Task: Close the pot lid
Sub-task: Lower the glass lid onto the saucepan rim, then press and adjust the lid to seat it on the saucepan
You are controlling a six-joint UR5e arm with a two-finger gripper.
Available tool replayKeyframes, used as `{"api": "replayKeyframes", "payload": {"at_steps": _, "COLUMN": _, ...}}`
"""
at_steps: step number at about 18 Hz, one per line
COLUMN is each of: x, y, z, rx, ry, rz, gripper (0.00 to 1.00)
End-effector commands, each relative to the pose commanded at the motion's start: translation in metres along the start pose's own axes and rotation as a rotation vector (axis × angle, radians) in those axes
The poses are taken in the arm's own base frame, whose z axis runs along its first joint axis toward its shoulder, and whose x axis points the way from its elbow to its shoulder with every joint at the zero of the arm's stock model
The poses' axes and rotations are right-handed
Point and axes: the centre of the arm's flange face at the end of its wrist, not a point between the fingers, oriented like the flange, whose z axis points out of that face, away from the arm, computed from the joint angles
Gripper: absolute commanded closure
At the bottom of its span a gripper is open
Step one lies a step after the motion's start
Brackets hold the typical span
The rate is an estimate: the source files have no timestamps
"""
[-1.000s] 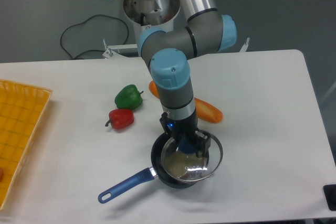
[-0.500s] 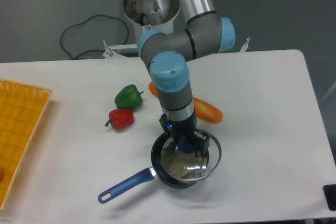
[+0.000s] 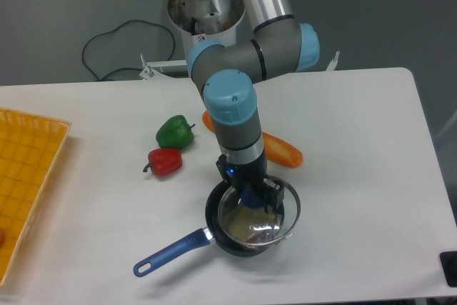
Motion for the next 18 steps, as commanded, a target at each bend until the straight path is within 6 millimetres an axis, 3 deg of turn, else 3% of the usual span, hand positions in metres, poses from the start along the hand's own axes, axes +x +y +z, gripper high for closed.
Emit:
{"api": "replayKeyframes", "payload": {"at_steps": 6, "x": -0.001, "y": -0.002, "z": -0.018, "rx": 0.032, "ry": -0.012, "rz": -0.003, "gripper": 0.4}}
{"api": "replayKeyframes", "payload": {"at_steps": 18, "x": 0.013, "y": -0.005, "z": -0.002, "rx": 0.011, "ry": 0.016, "rz": 0.015, "gripper": 0.4}}
